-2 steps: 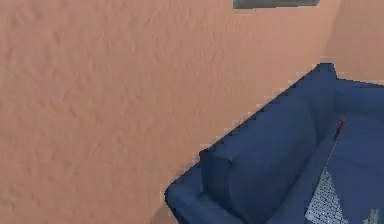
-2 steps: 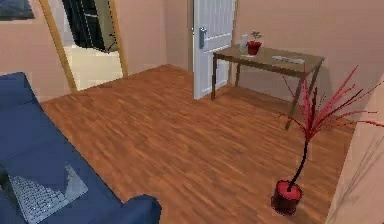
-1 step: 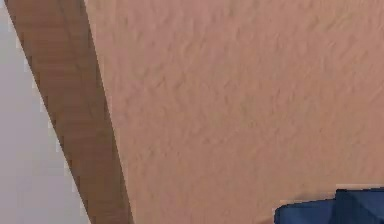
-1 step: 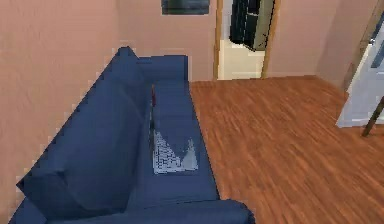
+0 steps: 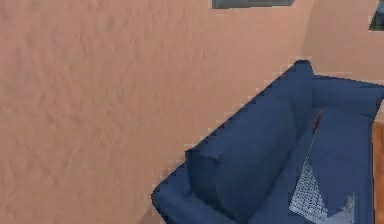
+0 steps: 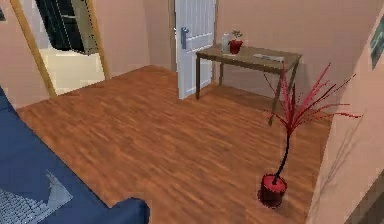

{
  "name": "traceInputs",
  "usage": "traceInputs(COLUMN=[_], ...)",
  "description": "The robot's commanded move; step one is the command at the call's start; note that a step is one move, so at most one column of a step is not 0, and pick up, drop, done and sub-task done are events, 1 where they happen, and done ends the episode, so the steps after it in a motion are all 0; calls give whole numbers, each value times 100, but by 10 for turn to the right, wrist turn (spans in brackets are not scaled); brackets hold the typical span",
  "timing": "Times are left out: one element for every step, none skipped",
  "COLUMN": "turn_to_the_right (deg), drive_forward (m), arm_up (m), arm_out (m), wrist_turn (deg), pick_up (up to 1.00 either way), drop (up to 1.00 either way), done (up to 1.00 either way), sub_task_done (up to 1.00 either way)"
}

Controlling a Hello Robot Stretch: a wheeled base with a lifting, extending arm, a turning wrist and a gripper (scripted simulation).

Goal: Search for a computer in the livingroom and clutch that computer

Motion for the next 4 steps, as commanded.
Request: traceInputs(turn_to_the_right=[450,450,150,0], drive_forward=[0,0,0,50], arm_up=[0,0,0,0], arm_out=[0,0,0,0], wrist_turn=[0,0,0,0], pick_up=[0,0,0,0], drop=[0,0,0,0], done=[0,0,0,0], sub_task_done=[0,0,0,0])
